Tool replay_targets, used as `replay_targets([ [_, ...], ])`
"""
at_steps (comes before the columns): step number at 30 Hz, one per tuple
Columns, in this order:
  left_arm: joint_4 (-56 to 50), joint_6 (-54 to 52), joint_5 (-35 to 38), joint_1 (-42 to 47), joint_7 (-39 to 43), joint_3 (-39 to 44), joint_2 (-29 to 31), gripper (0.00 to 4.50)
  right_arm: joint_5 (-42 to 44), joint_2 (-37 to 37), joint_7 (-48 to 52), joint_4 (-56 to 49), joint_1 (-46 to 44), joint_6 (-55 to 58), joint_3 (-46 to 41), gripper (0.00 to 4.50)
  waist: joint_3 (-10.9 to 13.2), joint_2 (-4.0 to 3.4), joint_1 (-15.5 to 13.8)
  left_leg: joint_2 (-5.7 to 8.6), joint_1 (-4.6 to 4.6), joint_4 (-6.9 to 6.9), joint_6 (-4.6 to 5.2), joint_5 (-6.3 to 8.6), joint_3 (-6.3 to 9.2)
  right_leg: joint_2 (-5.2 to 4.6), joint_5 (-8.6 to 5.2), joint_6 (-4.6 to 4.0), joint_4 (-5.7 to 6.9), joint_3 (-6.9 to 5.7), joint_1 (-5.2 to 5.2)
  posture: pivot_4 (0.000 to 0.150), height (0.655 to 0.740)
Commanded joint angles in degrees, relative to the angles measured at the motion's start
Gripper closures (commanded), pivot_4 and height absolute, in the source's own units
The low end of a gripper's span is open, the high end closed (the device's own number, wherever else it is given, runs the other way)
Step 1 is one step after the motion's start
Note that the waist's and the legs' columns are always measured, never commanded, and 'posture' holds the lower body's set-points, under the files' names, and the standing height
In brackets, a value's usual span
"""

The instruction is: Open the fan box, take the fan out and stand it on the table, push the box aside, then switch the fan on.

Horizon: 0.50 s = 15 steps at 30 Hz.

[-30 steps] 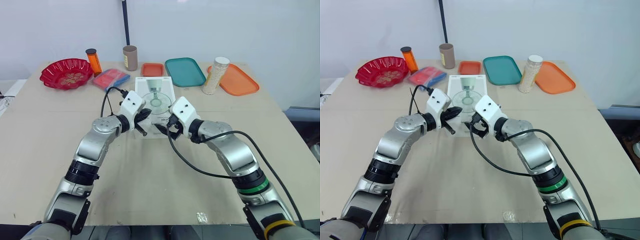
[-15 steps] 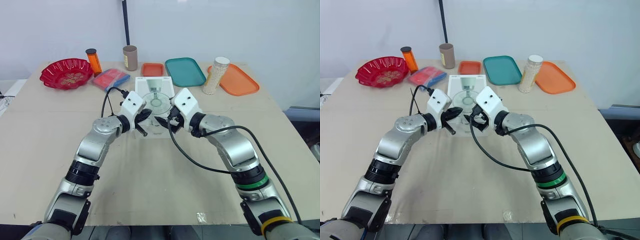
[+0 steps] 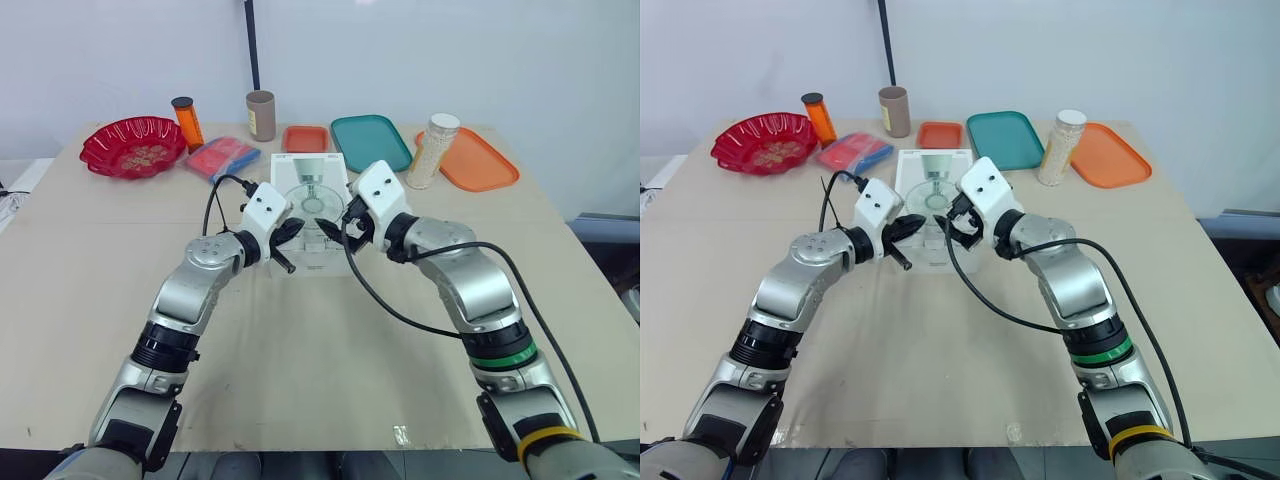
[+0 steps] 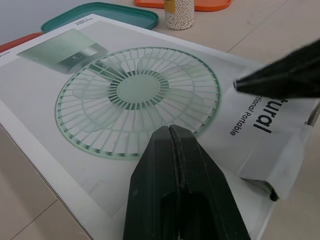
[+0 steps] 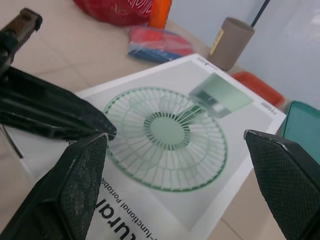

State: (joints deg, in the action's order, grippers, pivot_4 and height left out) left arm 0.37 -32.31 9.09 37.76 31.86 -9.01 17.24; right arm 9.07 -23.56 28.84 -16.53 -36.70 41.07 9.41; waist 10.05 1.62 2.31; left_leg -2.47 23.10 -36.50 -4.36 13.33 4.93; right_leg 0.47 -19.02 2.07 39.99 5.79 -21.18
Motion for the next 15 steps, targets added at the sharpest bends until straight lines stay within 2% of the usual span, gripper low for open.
replay_targets([
  [1,-0.88,-0.07,-0.12,-0.38,0.95,-0.14,0.73,4.46,4.31,-4.82,2.41,-12.94,12.01,3.91,-6.94,0.00,0.00,0.00,-0.14,0.00,0.02,-0.01,0.00,0.00,0.01,0.00,0.00,0.00,0.00,0.00,-0.01,0.150,0.7400],
  [4,-0.68,-0.16,-0.15,-0.19,1.20,-0.09,0.97,4.46,5.20,-6.50,3.18,-15.77,15.66,4.35,-7.32,0.00,0.00,-0.01,-0.14,0.01,0.00,-0.01,-0.02,-0.01,0.01,0.03,0.00,0.00,0.01,0.01,-0.01,0.150,0.7400],
  [15,-1.52,-1.25,-0.26,-0.03,1.16,0.04,1.41,4.46,7.09,-2.74,2.64,-13.21,17.25,4.18,-3.94,0.00,0.00,-0.02,0.24,0.01,-0.03,0.01,-0.05,-0.04,0.01,0.06,0.00,0.01,0.01,0.03,0.00,0.150,0.7400],
])
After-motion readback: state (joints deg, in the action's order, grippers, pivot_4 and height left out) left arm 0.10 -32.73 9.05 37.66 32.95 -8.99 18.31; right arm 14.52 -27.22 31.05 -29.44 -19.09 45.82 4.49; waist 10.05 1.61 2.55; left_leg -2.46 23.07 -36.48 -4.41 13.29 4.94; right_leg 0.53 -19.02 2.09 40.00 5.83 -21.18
